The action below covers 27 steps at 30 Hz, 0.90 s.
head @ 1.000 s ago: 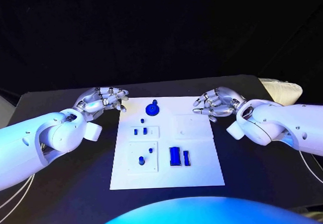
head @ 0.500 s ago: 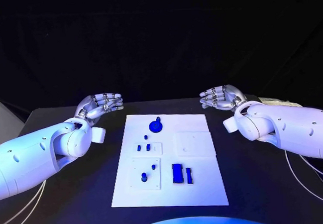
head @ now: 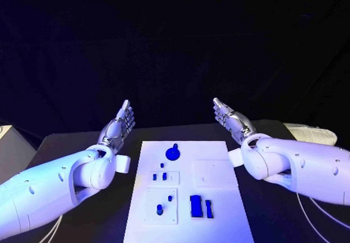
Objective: Assemble the parts on the task board
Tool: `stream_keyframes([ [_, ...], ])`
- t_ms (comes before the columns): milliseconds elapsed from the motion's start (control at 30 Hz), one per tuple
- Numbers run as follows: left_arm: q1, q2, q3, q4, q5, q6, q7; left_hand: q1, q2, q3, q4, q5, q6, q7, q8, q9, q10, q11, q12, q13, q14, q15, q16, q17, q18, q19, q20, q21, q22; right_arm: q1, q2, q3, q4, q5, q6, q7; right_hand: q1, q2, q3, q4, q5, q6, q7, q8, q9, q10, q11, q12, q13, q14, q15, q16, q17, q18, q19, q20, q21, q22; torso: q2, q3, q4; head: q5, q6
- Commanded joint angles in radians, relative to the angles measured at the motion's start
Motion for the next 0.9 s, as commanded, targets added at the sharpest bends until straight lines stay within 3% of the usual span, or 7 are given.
stream_keyframes([
  [33,-0.013,0.005,0.009,0.058,0.031,-0.200,0.045,-0.399,0.016,-0.042,-0.016,-0.019,-0.069,-0.015,-0.024,-0.018,-0.079,-0.016,-0.017,-0.005,-0.063,-0.014,-0.031,-0.010,-0.021,-0.056,-0.024,-0.020,-0.020,-0.023,0.011,0.024,0.050,0.142,-0.159,0.105,-0.358,0.016,-0.034,-0.014,-0.013,-0.064,-0.015,-0.019,-0.018,-0.119,-0.011,-0.009,-0.013,-0.074,-0.008,-0.019,-0.029,-0.029,-0.064,-0.017,-0.009,-0.041,-0.023,0.0129,-0.0075,0.017,0.045],
  [133,-0.024,0.007,0.016,0.102,0.042,-0.277,0.057,-0.399,0.016,-0.042,-0.016,-0.019,-0.069,-0.015,-0.024,-0.018,-0.079,-0.016,-0.017,-0.005,-0.063,-0.014,-0.031,-0.010,-0.021,-0.056,-0.024,-0.020,-0.020,-0.038,0.018,0.042,0.081,0.176,-0.196,0.125,-0.358,0.016,-0.034,-0.014,-0.013,-0.064,-0.015,-0.019,-0.018,-0.119,-0.011,-0.009,-0.013,-0.074,-0.008,-0.019,-0.029,-0.029,-0.064,-0.017,-0.009,-0.041,-0.030,0.0172,-0.0099,0.024,0.065],
  [267,-0.036,0.008,0.024,0.147,0.053,-0.357,0.069,-0.399,0.016,-0.042,-0.016,-0.019,-0.069,-0.015,-0.024,-0.018,-0.079,-0.016,-0.017,-0.005,-0.063,-0.014,-0.031,-0.010,-0.021,-0.056,-0.024,-0.020,-0.020,-0.046,0.022,0.053,0.098,0.195,-0.217,0.137,-0.358,0.016,-0.034,-0.014,-0.013,-0.064,-0.015,-0.019,-0.018,-0.119,-0.011,-0.009,-0.013,-0.074,-0.008,-0.019,-0.029,-0.029,-0.064,-0.017,-0.009,-0.041,-0.035,0.0199,-0.0115,0.029,0.078],
  [467,-0.042,0.009,0.028,0.172,0.059,-0.401,0.076,-0.399,0.016,-0.042,-0.016,-0.019,-0.069,-0.015,-0.024,-0.018,-0.079,-0.016,-0.017,-0.005,-0.063,-0.014,-0.031,-0.010,-0.021,-0.056,-0.024,-0.020,-0.020,-0.046,0.022,0.053,0.098,0.195,-0.217,0.137,-0.358,0.016,-0.034,-0.014,-0.013,-0.064,-0.015,-0.019,-0.018,-0.119,-0.011,-0.009,-0.013,-0.074,-0.008,-0.019,-0.029,-0.029,-0.064,-0.017,-0.009,-0.041,-0.035,0.0199,-0.0115,0.029,0.078],
  [900,-0.042,0.009,0.028,0.172,0.059,-0.401,0.076,-0.399,0.016,-0.042,-0.016,-0.019,-0.069,-0.015,-0.024,-0.018,-0.079,-0.016,-0.017,-0.005,-0.063,-0.014,-0.031,-0.010,-0.021,-0.056,-0.024,-0.020,-0.020,-0.046,0.022,0.053,0.098,0.195,-0.217,0.137,-0.358,0.016,-0.034,-0.014,-0.013,-0.064,-0.015,-0.019,-0.018,-0.119,-0.011,-0.009,-0.013,-0.074,-0.008,-0.019,-0.029,-0.029,-0.064,-0.017,-0.009,-0.041,-0.035,0.0199,-0.0115,0.029,0.078],
])
